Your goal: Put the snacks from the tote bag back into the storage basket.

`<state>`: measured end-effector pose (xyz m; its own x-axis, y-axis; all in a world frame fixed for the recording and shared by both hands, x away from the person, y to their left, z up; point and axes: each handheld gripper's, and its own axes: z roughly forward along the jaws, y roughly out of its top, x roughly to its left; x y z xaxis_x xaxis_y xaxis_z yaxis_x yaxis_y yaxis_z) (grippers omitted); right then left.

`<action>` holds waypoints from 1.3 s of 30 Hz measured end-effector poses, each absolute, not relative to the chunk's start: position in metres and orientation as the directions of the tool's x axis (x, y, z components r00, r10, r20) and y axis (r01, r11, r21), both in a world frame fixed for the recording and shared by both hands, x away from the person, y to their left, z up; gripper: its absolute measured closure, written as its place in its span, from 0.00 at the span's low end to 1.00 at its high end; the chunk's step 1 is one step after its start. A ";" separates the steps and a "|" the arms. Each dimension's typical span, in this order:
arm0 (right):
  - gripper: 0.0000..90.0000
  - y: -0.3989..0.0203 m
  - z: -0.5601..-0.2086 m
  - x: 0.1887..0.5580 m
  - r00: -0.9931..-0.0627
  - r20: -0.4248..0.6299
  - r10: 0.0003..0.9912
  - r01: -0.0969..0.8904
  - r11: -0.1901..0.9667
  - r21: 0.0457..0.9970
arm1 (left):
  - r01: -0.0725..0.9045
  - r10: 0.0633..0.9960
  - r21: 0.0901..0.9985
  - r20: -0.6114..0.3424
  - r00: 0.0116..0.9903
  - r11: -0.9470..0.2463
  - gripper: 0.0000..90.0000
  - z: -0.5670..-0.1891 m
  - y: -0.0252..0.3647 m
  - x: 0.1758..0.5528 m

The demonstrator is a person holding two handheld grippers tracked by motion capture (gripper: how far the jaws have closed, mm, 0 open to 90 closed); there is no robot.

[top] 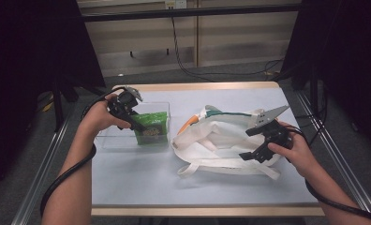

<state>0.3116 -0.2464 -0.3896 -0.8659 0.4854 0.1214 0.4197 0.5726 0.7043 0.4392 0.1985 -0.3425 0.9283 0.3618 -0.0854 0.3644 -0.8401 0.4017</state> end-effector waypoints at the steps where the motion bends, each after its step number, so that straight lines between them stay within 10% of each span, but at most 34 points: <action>1: 0.02 -0.247 -0.389 0.312 -0.866 0.123 0.484 0.421 0.575 0.702 | 0.381 0.381 0.403 -0.084 0.921 -0.832 0.38 -0.343 0.199 0.438; 39: 0.02 -0.243 -0.387 0.311 -0.869 0.118 0.481 0.412 0.571 0.710 | 0.483 0.473 0.481 -0.151 0.868 -0.732 0.17 -0.358 0.232 0.413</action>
